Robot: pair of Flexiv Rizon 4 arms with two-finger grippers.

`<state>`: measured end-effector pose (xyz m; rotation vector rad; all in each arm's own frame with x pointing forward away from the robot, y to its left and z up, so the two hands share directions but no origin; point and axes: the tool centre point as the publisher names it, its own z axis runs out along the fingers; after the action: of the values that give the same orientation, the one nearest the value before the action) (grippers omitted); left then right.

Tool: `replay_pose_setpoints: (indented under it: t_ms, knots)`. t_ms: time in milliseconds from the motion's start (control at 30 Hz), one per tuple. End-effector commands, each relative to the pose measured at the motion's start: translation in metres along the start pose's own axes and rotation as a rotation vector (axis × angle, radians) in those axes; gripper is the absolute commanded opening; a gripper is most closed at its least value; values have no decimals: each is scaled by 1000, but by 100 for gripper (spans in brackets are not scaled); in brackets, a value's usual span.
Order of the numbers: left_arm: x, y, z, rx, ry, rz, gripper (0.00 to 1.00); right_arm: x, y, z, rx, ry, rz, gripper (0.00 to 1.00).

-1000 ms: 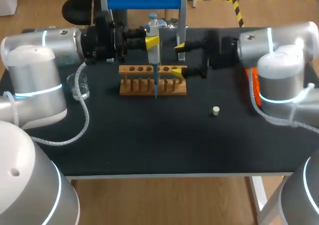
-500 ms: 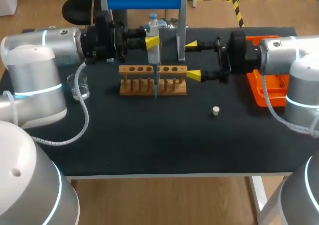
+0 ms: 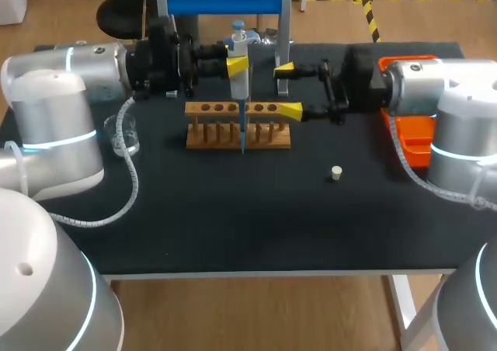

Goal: Invert the test tube, pick up the pipette, mount the tip to pipette, aspirate from beaker and dispense into the tube, eject the tip, return the pipette, and cap with the stopper.

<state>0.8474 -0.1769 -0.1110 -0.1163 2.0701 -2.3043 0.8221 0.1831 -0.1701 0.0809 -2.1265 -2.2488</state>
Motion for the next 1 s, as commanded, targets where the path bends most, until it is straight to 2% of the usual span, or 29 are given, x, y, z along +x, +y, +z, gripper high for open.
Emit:
replay_pose_setpoints:
  t_ms: [33, 300, 567, 1000]
  knots:
    - [1, 0, 1, 1, -3, 1, 0, -7, 0, 15, 5, 6, 4, 95]
    - [1, 0, 1, 1, -3, 1, 0, -11, 4, 35, 39, 24, 4, 92]
    - [1, 0, 1, 1, -3, 1, 0, -20, 8, 43, 58, 16, 22, 85]
    - [1, 0, 1, 1, -3, 1, 0, -25, 10, 57, 65, 15, 27, 79]
